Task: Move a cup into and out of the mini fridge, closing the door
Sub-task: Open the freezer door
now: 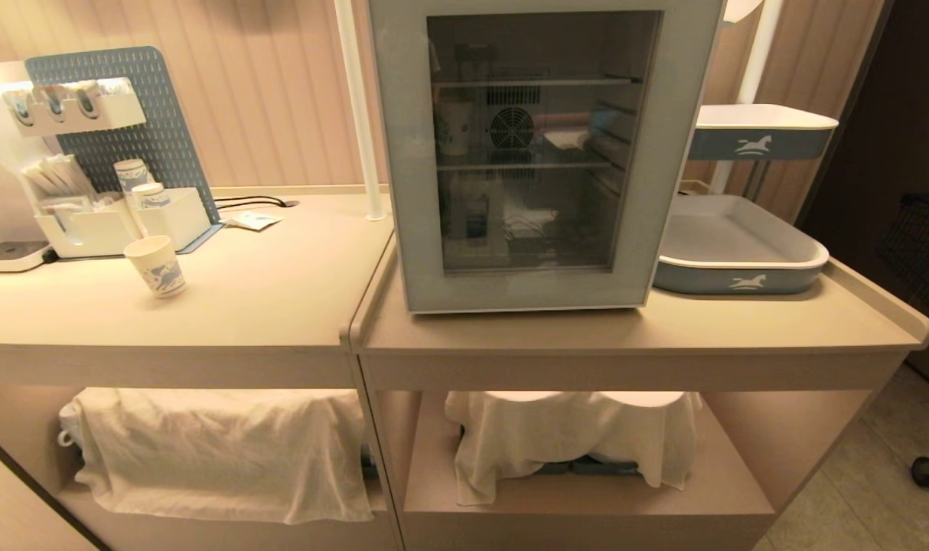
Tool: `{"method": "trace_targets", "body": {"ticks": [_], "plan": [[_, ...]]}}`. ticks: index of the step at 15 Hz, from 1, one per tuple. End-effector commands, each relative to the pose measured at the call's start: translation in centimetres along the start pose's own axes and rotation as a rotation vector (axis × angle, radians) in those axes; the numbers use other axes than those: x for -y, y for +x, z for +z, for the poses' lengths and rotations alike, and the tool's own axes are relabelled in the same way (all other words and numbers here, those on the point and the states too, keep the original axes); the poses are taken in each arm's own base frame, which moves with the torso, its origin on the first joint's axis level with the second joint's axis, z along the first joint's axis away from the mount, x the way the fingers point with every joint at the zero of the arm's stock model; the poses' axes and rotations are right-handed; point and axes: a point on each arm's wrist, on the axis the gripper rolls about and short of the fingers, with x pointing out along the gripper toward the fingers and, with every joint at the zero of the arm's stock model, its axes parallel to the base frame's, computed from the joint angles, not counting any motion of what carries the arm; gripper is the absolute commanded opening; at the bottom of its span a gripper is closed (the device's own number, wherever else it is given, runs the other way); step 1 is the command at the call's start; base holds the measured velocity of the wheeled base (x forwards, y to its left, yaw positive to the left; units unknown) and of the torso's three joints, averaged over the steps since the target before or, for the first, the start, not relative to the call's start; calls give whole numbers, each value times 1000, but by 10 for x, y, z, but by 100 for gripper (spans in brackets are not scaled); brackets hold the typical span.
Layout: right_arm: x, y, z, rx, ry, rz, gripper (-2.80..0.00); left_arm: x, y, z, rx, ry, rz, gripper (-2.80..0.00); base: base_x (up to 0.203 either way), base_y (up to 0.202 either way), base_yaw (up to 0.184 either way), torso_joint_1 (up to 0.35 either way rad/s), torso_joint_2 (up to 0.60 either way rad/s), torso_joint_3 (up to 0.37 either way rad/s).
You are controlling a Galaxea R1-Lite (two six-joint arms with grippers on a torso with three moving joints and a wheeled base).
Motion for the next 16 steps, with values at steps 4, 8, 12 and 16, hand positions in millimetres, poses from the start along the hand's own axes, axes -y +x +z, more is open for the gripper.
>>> {"method": "trace_targets", "body": {"ticks": [4, 8, 12, 16], "plan": [[0, 0, 0, 0, 1, 0, -280, -1, -4, 14, 47, 19, -7, -280, 0, 0, 0, 0, 0, 0], [0, 0, 0, -1, -2, 1, -280, -9, -36, 151, 261, 28, -105, -280, 0, 0, 0, 0, 0, 0], [0, 0, 0, -1, 0, 0, -280, -25, -8, 347, 386, -198, -308, -280, 0, 0, 0, 0, 0, 0], [0, 0, 0, -1, -2, 0, -280, -17, 133, 395, 97, -585, -558, -280, 0, 0, 0, 0, 0, 0]]}}
